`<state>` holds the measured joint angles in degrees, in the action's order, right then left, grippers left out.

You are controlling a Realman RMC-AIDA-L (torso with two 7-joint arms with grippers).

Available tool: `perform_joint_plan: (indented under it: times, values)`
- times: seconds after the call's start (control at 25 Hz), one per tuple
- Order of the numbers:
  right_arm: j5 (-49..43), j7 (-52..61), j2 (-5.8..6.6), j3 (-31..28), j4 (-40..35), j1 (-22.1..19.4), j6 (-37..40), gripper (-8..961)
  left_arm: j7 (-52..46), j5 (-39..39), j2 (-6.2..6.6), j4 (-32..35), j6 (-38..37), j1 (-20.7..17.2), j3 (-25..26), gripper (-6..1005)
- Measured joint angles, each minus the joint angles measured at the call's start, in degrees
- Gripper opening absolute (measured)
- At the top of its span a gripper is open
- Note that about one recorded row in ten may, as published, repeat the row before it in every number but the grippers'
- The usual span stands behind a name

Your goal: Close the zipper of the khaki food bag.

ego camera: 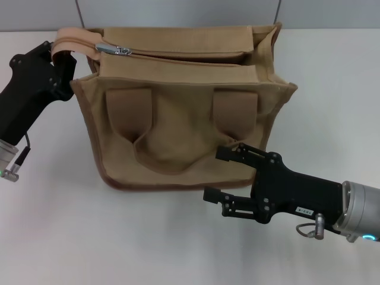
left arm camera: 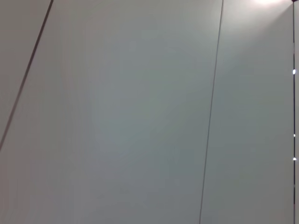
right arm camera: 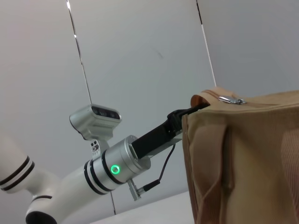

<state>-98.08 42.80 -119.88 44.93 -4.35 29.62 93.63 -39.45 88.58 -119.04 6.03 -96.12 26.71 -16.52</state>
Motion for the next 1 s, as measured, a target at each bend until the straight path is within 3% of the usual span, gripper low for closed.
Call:
perform_joint_plan:
  times: [0.64,1.0]
  values:
    - [0.00,0.00,0.00,-0.20,0.24,-0.48,1.55,834,-0.41,0.05,0.22,-0.76,0.64,-0.60,0.00,6]
    - [0.00,0.00,0.00,-0.19,0.22,-0.39,1.53,834,-2.49,0.08,0.37,-0.09,-0.19,-1.06,0.02,327]
